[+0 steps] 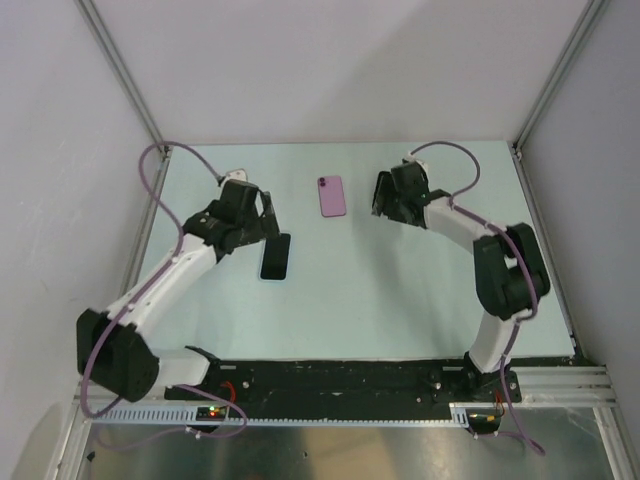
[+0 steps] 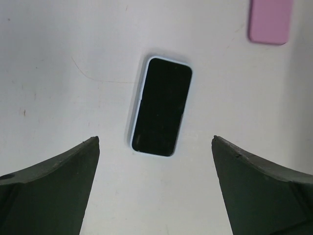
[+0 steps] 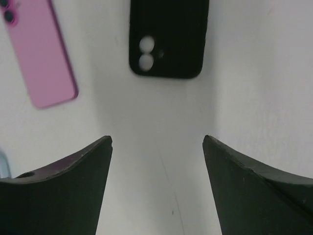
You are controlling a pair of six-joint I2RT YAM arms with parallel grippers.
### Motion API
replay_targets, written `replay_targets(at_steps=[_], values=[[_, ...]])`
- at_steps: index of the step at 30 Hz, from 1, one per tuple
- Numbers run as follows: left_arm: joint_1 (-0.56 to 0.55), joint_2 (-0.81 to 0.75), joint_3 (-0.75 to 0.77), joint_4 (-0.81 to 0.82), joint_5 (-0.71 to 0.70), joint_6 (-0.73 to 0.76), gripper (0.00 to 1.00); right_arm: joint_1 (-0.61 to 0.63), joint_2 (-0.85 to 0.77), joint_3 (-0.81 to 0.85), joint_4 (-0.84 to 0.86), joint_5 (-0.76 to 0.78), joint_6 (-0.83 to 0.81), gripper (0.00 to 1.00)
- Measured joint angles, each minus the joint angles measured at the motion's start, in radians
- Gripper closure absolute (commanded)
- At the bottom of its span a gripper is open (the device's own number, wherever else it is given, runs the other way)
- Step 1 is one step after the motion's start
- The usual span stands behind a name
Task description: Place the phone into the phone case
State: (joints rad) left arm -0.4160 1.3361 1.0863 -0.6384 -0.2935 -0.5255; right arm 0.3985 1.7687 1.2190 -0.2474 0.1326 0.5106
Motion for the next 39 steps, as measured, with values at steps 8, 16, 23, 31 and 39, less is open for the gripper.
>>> replay_targets(at_steps=[8, 16, 23, 31, 39], values=[[-0.002, -0.142, -0.055, -0.023, 0.040, -0.054, 0.02, -0.070, 0.250, 0.253, -0.086, 0.053, 0.002, 0.34], [-0.007, -0.151, -0.091, -0.046, 0.081, -0.054, 0.02, -0.122, 0.385, 0.431, -0.160, 0.059, 0.010, 0.54], [-0.007, -0.159, -0.091, -0.045, 0.097, -0.051, 0.02, -0.132, 0.449, 0.493, -0.212, 0.053, 0.009, 0.61], [-0.007, -0.150, -0.089, -0.044, 0.115, -0.081, 0.00, -0.126, 0.460, 0.495, -0.233, 0.039, 0.002, 0.97], [-0.017, -0.112, -0.078, -0.043, 0.115, -0.145, 0.00, -0.109, 0.307, 0.269, -0.193, 0.016, -0.012, 1.00]])
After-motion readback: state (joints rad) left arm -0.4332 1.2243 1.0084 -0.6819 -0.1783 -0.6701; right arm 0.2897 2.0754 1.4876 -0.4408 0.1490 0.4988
